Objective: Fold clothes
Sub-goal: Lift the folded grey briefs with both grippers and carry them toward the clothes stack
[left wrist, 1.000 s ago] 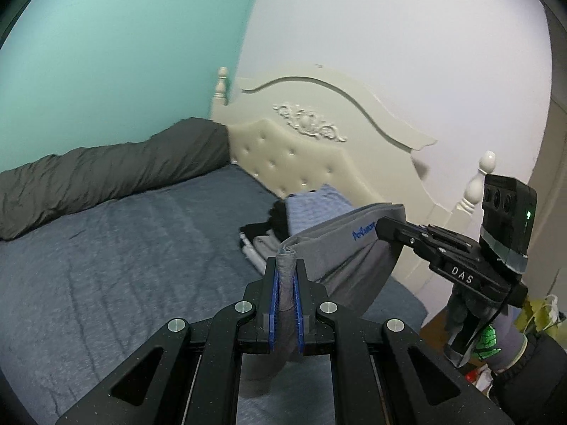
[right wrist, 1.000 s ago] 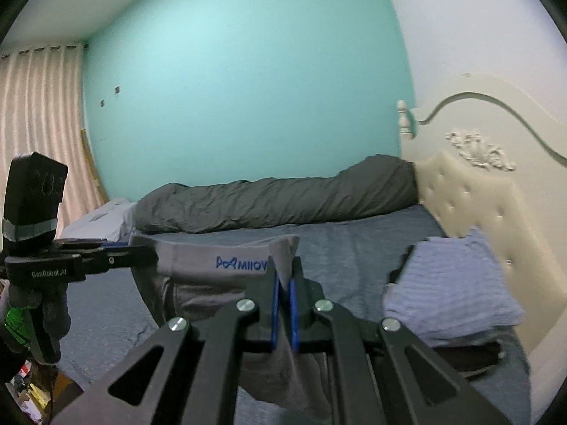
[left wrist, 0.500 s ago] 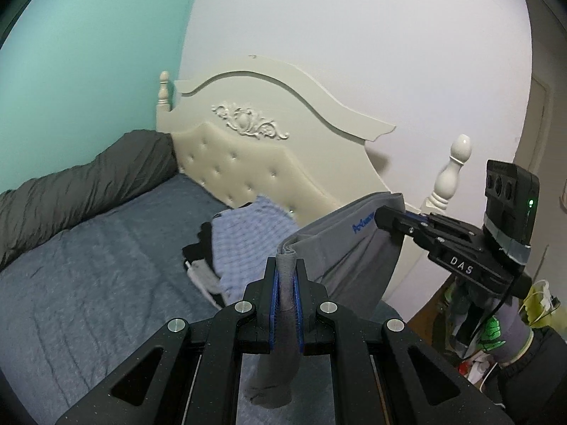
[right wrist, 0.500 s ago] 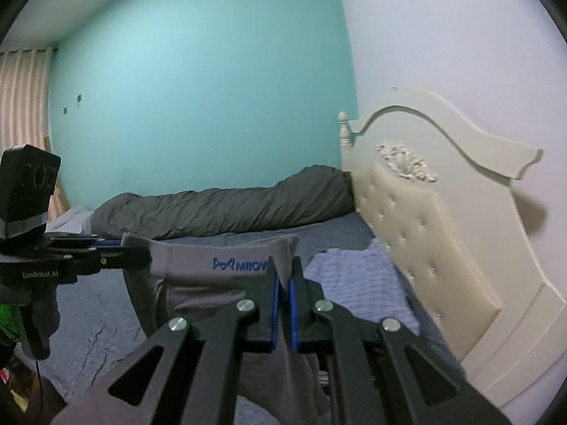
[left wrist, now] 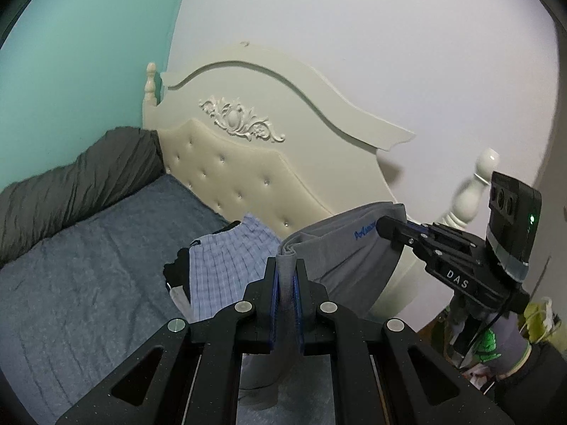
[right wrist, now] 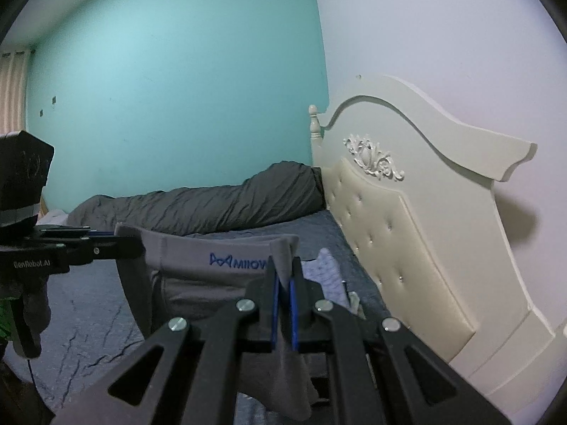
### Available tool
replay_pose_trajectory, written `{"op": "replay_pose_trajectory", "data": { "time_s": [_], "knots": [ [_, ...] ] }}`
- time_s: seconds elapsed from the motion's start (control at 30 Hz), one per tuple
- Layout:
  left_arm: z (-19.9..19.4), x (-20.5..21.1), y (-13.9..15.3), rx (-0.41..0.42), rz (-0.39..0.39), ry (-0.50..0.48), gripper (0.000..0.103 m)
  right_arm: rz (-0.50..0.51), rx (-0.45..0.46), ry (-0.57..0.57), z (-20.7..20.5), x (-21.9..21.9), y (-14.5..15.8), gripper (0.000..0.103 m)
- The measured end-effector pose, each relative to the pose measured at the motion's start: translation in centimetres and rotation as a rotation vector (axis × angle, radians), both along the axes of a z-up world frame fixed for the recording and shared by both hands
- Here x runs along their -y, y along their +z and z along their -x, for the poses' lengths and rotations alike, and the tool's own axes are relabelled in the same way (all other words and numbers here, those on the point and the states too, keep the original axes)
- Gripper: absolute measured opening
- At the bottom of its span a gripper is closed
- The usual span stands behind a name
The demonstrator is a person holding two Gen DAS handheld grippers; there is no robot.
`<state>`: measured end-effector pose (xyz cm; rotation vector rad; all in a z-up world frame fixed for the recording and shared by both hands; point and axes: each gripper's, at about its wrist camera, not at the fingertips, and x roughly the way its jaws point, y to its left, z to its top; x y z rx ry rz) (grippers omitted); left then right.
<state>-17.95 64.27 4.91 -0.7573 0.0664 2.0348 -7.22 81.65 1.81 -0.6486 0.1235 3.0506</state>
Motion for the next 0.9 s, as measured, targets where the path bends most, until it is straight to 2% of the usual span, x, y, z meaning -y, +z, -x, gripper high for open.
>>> {"op": "replay_pose_trajectory", "data": {
  "time_s": [0.17,0.3,0.53,0.67,0.9],
  "knots": [
    [5.1,-2.1,-0.3,0.083,-0.008,0.023,0.008,-0.027,0.032,-0.032,4.5,-1.8,0.2,0.004],
    [9.6,-4.2,-1.7,0.117,0.031,0.047,0.008,-0.050,0.109,-0.069,9.9,-3.2,-0.8,0.004],
    [16.8,-6.8,-6.7,0.187,0.095,0.109,0.008,-0.064,0.235,-0.085,18.0,-4.4,-5.1,0.004],
    [19.1,-7.8,-9.8,0.213,0.133,0.126,0.008,-0.064,0.305,-0.084,21.6,-5.2,-8.2,0.004],
    [21.6,-8.5,-14.5,0.264,0.150,0.157,0.011,-0.068,0.382,-0.080,24.7,-5.9,-11.7,0.004]
  ]
}}
